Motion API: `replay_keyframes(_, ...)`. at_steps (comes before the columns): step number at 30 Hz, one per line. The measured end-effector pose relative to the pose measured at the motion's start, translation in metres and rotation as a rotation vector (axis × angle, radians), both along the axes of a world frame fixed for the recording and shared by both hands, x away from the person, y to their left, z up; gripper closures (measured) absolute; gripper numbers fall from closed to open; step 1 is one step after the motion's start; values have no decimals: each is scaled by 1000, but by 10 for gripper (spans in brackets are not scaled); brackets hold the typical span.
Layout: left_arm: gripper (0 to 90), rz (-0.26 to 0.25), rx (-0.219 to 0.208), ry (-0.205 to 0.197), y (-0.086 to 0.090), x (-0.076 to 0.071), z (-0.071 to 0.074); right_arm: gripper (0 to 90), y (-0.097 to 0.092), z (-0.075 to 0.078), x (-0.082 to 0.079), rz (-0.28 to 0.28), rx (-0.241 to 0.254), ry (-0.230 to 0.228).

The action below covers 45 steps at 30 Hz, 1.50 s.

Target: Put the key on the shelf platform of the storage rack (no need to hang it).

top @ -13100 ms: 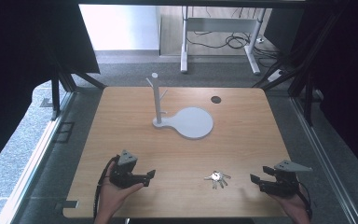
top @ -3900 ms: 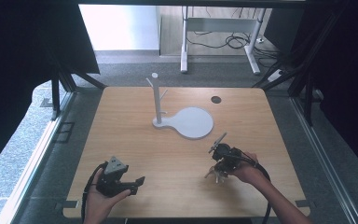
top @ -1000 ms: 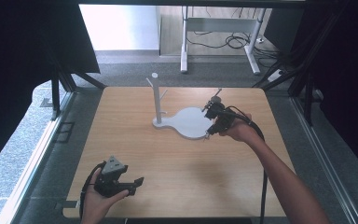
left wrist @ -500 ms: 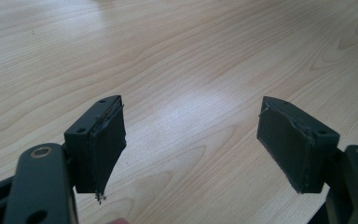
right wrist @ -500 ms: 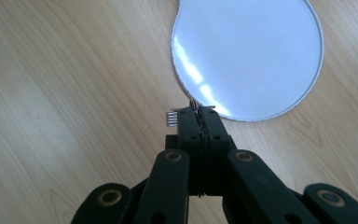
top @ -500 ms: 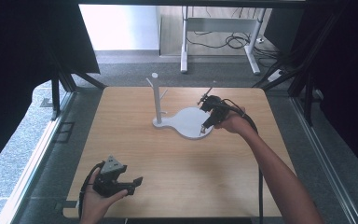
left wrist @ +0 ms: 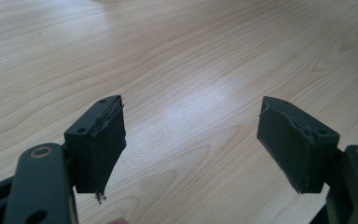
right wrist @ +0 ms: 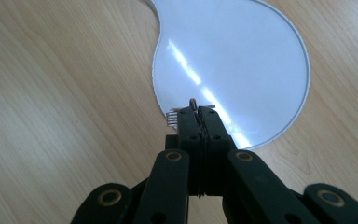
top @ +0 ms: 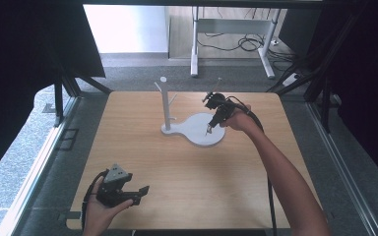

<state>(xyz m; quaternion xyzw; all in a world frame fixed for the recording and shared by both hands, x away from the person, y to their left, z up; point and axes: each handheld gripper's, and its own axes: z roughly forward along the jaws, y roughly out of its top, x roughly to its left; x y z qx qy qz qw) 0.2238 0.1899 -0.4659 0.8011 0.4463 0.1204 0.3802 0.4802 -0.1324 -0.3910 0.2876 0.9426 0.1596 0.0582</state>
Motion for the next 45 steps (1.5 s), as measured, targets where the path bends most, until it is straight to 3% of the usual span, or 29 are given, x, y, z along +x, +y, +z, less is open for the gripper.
replay_keyframes(12, 239, 7, -8, -6, 3, 0, 1, 896, 13, -7, 22, -21, 4, 18)
replay_keyframes(21, 239, 12, -11, -7, 6, -1, 1, 896, 16, -24, 36, -57, -5, 35)
replay_keyframes(27, 238, 10, -10, -6, 6, -1, 1, 896, 14, -39, 40, -75, -11, 43)
replay_keyframes(45, 239, 13, -2, 1, 7, -1, 0, 881, 8, -61, 41, -118, -19, 29)
